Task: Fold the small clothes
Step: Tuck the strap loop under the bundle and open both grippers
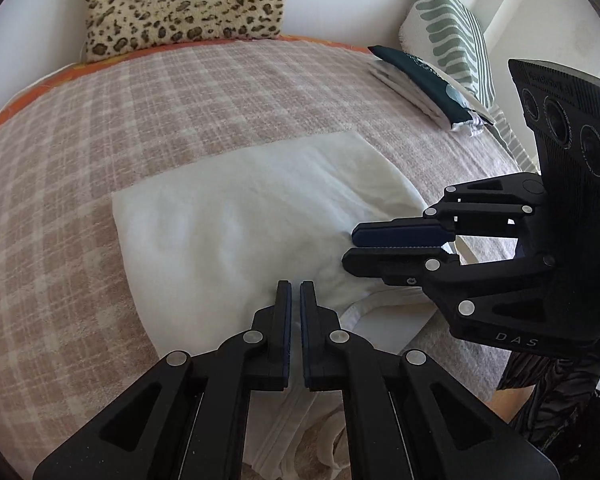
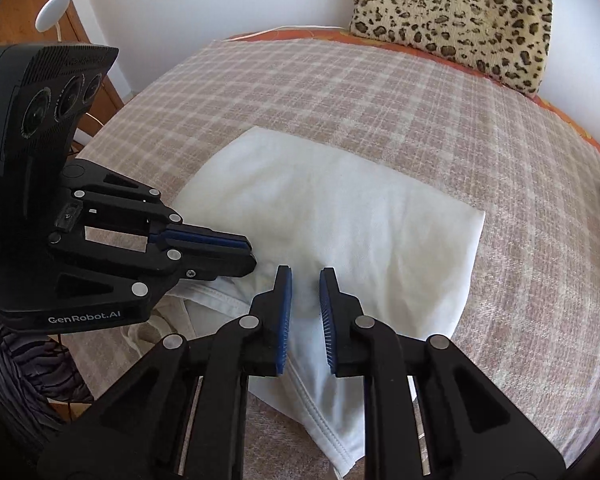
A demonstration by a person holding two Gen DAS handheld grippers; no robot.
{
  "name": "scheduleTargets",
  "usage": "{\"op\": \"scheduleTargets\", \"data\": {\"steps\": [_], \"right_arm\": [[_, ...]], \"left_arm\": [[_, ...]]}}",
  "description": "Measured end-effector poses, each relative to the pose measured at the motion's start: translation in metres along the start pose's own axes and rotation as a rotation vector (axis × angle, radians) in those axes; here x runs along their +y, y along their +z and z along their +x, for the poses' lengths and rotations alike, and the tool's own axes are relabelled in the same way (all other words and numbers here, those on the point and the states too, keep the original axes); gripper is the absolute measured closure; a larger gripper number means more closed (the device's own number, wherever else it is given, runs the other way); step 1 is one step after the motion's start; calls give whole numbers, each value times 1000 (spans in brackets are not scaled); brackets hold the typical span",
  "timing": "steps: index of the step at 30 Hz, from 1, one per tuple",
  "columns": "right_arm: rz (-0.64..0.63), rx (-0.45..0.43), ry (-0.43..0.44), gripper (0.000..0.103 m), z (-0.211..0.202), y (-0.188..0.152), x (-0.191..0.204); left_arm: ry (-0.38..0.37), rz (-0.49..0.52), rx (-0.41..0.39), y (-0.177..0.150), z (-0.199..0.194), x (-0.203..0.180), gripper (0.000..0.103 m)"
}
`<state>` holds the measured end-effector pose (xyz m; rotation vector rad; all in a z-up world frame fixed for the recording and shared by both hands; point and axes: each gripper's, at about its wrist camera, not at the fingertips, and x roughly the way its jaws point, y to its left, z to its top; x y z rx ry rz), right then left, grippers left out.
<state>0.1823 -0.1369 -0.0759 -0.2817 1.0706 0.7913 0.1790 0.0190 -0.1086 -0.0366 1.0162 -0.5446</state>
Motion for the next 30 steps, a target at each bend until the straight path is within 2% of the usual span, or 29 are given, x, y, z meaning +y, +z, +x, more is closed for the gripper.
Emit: {"op": "scheduleTargets", "data": {"steps": [4,6,9,13,16,20,25,27,30], "right_arm": [[-48,-1,-30,87,-1,-13,0],[-6,1,-24,87,-11,-15,-7],[11,-28,3,87,-33,-22,-8],[-48,-41,-3,87,-41,-33,6],[-48,-18,-20,87,-29,-32,8],[-68,46,-31,87,-15,-40,4],[-95,77,11,87,-31,-53,0],[-98,65,30,86,-43,-57,-2],[-64,26,40,83,-59,-56,-10]], "left_arm": [[-21,-6,11,-12,-9,9,100],[12,-3,10,-18,-17,10,100],[2,27,-30,-27,-35,2,100],[7,79,-62,-30,-41,-16,91],[18,83,-38,-25,-31,-18,91],[0,42,37,-29,-16,-7,90],[-5,70,38,-47,-30,-9,90],[-16,80,43,-51,-38,-9,90],[18,68,8,-50,-50,-6,90]]}}
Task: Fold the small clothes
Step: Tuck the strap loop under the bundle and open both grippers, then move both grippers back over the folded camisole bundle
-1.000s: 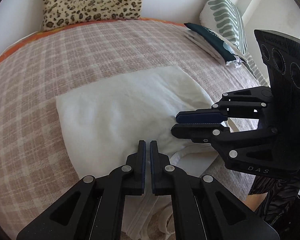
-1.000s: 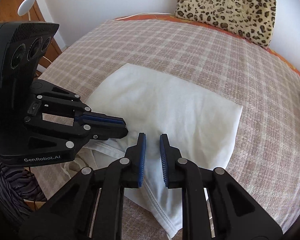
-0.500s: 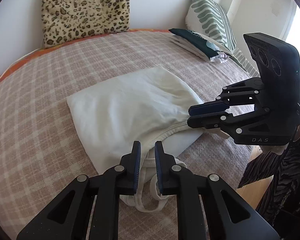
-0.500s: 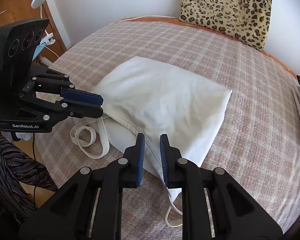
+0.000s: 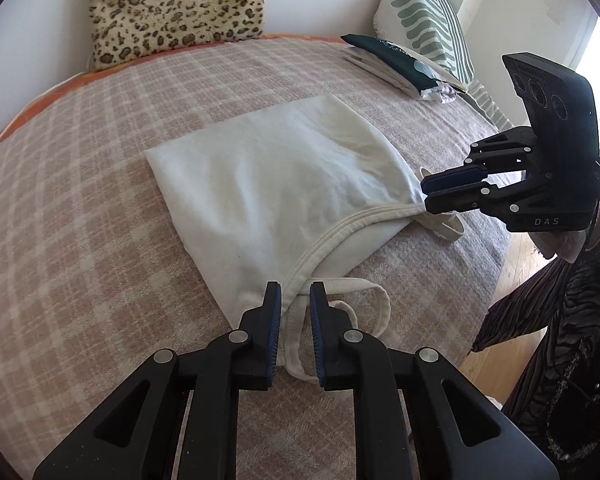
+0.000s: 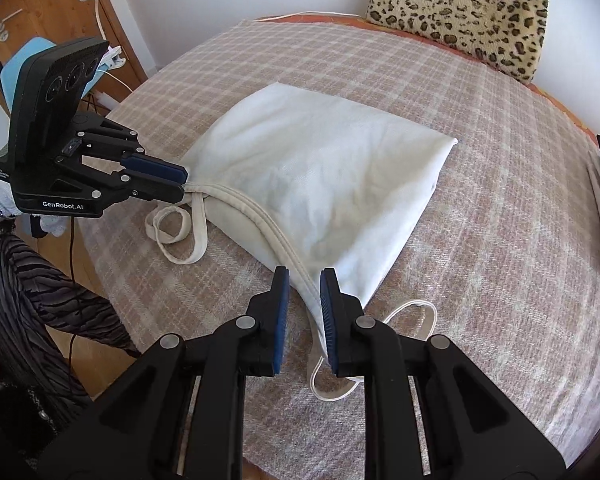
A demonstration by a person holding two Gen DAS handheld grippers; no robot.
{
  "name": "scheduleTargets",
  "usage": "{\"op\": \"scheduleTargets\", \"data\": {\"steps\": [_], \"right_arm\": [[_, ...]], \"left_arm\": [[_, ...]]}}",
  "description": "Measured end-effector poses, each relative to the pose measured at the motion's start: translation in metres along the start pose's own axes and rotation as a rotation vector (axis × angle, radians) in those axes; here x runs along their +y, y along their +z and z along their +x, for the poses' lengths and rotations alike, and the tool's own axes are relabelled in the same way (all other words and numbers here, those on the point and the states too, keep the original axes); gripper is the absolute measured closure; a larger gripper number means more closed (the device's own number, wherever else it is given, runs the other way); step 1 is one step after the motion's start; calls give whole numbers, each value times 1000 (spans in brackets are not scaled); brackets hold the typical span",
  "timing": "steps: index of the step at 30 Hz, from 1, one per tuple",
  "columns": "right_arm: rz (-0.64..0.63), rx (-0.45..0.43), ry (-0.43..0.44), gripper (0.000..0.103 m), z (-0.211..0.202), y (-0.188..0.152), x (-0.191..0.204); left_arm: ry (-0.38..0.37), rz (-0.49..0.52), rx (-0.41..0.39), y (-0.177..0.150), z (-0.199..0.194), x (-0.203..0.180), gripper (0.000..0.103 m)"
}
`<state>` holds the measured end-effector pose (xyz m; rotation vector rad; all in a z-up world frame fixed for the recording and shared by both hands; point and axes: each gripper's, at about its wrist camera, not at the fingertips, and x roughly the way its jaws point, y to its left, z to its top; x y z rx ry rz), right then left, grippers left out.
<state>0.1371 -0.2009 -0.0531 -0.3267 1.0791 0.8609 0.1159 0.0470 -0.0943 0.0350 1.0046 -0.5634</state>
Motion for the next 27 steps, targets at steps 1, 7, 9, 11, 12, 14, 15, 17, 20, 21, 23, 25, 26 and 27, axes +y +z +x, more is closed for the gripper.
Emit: {"op": "scheduleTargets", "data": {"steps": [1,7,9,11,12,14,15,17,20,21,23,25,26,27], "right_arm": [[18,-14,-7,80,-3,1,-3],[123,-86,17,66,-6,15,-14],[79,-71,-21,66,0,18,-4],[50,-31,-84,66,11,18,1],[38,-8,-108,66,18,17,2],[17,37,-132,66,29,13,2],[13,47,-136,66,31,11,2],[19,55,-127,66,28,9,-2],[27,69,-132,65,25,3,-10],[36,76,-120,65,25,1,-12],[50,93,-103,65,23,-1,-16],[49,108,-93,65,22,-3,-17],[53,112,-82,65,20,-4,-18],[68,108,-57,65,17,-5,-21]], "left_arm": [[12,-10,-12,3,-3,2,87],[117,-42,-95,26,-13,12,75],[152,-41,-109,32,-13,13,75],[174,-33,-112,37,-11,13,73],[183,-30,-116,39,-10,13,67],[196,-25,-119,42,-9,14,64],[200,-21,-119,43,-8,15,64],[207,-18,-119,44,-6,16,63],[201,-41,-120,46,-4,23,58],[197,-61,-122,47,-4,28,57],[173,-119,-131,50,-5,40,57],[144,-183,-140,51,-6,53,56],[126,-212,-143,51,-6,59,56],[110,-237,-147,52,-6,64,56]]}}
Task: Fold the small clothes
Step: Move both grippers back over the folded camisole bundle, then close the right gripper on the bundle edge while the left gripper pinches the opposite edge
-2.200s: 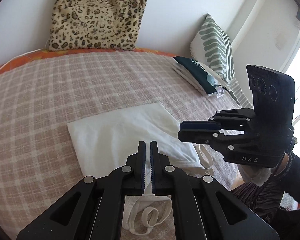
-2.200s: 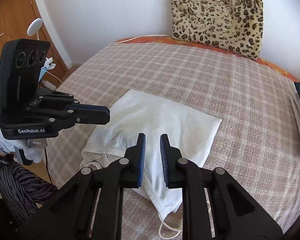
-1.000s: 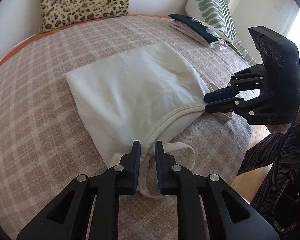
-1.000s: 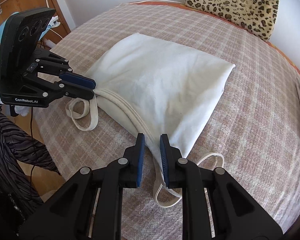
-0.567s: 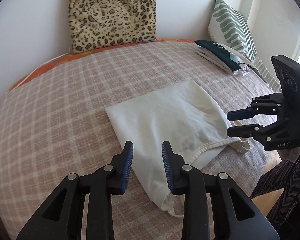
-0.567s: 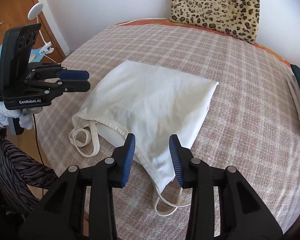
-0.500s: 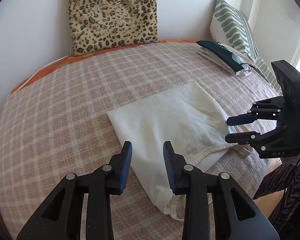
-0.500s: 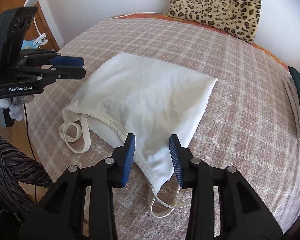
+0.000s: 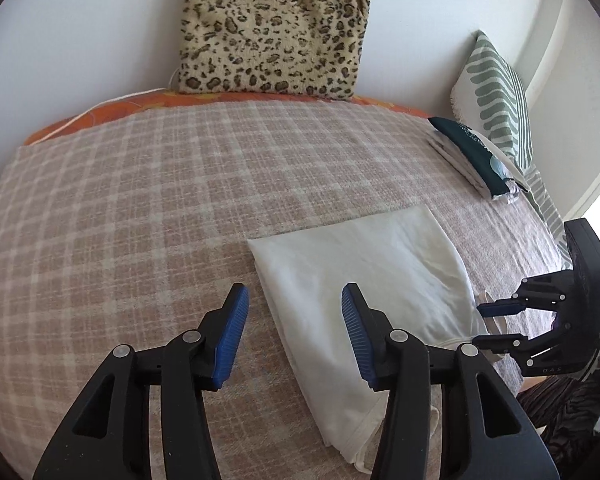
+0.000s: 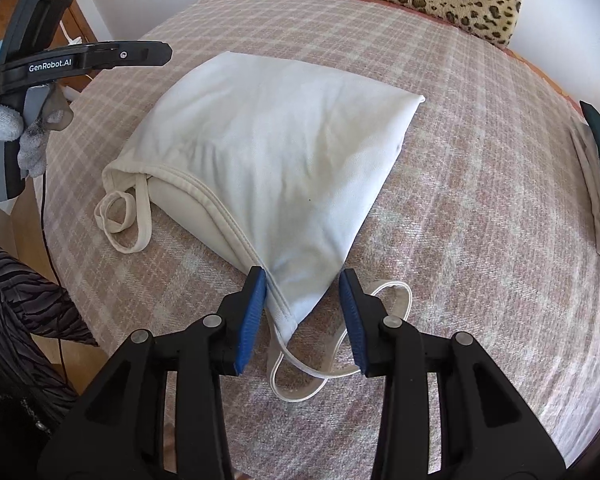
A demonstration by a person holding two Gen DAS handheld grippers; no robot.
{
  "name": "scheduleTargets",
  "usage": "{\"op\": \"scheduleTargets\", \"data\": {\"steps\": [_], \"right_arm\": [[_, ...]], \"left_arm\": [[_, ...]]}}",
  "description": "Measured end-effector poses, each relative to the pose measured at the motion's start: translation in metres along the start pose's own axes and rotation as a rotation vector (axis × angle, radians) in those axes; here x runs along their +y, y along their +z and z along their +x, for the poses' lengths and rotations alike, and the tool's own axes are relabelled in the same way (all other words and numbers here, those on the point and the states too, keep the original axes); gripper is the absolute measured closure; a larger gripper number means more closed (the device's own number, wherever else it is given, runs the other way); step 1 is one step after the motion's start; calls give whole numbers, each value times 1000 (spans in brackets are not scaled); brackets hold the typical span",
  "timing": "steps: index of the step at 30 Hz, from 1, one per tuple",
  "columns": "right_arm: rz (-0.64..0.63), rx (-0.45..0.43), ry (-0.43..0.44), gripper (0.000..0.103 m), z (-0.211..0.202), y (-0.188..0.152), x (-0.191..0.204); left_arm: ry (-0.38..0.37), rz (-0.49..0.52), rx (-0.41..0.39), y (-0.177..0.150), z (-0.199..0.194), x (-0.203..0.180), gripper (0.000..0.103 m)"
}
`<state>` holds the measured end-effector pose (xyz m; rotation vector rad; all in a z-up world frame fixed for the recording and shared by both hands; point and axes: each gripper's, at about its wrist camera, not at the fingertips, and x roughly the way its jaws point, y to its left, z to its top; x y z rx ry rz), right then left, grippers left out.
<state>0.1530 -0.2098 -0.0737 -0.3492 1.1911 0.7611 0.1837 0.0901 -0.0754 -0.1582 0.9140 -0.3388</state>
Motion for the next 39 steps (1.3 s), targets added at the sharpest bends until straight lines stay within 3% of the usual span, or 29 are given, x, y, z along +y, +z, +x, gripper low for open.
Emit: {"op": "scheduleTargets", "data": {"steps": [4,7,11,16,20,28,39], "right_arm": [[111,-59,102,65,-17,-1,-19],[218,-79,129,59,-19,-2,-38],[381,-61,264,58,-8,-10,-68],[471,-59,359,58,0,-20,-86],[530,-61,424,56,-1,-28,-98],[560,-134,436,56,-16,-27,-106],[534,-57,464,56,1,-26,-85]], "left_arm": [[-24,-65,1,3,5,14,56],[-111,-151,18,6,14,27,56],[-220,-284,36,10,29,46,56],[-263,-389,58,8,46,62,56],[-258,-399,82,7,57,63,56],[-245,-376,82,12,66,62,56],[-267,-403,66,18,72,69,56]]}}
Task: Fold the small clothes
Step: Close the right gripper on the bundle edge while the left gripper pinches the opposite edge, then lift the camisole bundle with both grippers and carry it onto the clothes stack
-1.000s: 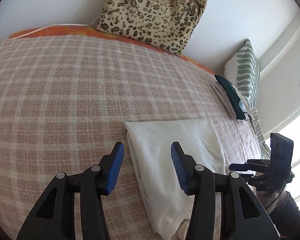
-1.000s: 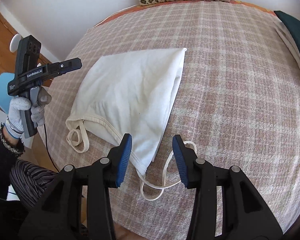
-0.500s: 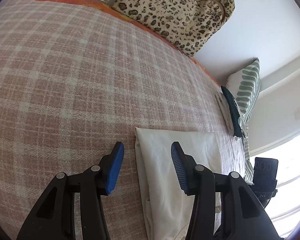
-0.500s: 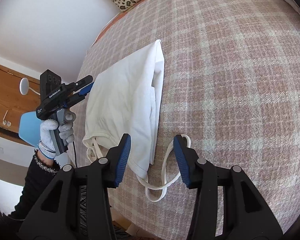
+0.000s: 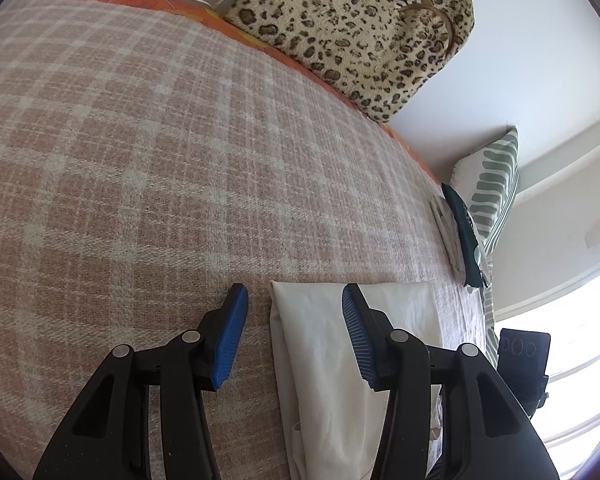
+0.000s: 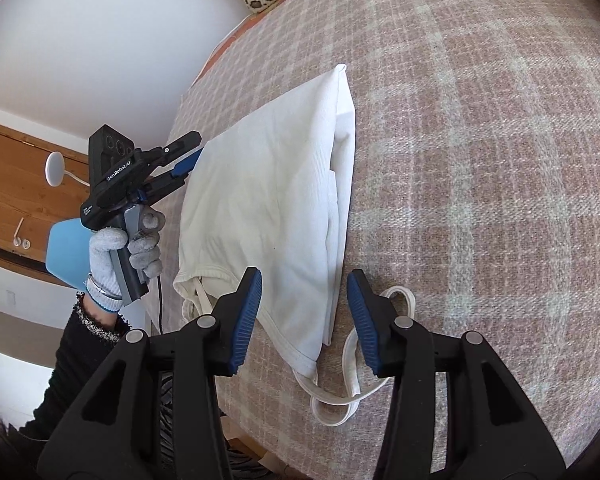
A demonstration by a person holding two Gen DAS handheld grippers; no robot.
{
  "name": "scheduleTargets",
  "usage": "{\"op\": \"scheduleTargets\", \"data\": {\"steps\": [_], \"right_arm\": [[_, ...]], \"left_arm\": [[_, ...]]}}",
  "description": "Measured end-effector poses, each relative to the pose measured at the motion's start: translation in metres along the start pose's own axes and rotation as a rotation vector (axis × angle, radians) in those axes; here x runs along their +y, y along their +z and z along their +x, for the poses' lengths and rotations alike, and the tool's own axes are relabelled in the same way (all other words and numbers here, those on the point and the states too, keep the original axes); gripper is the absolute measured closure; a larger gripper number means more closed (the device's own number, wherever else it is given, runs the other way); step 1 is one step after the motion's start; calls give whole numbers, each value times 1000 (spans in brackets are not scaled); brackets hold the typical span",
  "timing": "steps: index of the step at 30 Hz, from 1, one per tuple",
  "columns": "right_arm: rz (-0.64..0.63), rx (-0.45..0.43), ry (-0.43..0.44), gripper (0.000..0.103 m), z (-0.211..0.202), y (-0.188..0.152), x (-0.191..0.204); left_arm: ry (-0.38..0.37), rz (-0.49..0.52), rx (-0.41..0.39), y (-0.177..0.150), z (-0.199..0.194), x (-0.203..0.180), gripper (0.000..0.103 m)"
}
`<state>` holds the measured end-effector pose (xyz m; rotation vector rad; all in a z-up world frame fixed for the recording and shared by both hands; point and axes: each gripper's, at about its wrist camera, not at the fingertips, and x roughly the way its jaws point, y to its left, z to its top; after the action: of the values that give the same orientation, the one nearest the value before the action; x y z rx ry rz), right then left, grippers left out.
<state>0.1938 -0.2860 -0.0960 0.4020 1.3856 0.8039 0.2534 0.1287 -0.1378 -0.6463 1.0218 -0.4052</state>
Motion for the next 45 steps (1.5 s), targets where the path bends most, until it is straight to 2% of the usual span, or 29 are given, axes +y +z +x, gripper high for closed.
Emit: {"op": "scheduleTargets", "data": {"steps": [5,10,15,18,21,26,28,31,34,36,39,45], "right_arm": [[43,33,65,56,2,-7,-7],[56,29,80,56,1,-13,-7],[131,18,162,56,4,-9,-15],[103,19,137,56,6,-6,-7],[92,21,130,56,5,-8,-2],[110,20,156,56,7,-12,-5],[123,12,158,56,11,-8,-4],[97,6,113,59,16,-4,8],[41,6,34,72,19,-5,19],[44,5,16,86,21,-6,17],[53,2,14,89,21,-5,13],[-33,-13,-89,91,25,-3,31]], "left_arm": [[-6,23,10,-1,2,-3,55],[-21,50,-1,-3,6,-7,55],[-24,75,-13,-6,10,-12,59],[-21,79,-3,-7,13,-14,68],[-47,68,21,-8,15,-13,78],[-59,67,31,-11,16,-14,80],[-46,67,25,-11,17,-15,87],[-27,86,28,-11,21,-19,93],[-2,126,19,-13,20,-25,95],[-1,129,11,-13,18,-25,96],[0,139,2,-13,15,-27,96],[31,213,-31,-14,5,-43,97]]}}
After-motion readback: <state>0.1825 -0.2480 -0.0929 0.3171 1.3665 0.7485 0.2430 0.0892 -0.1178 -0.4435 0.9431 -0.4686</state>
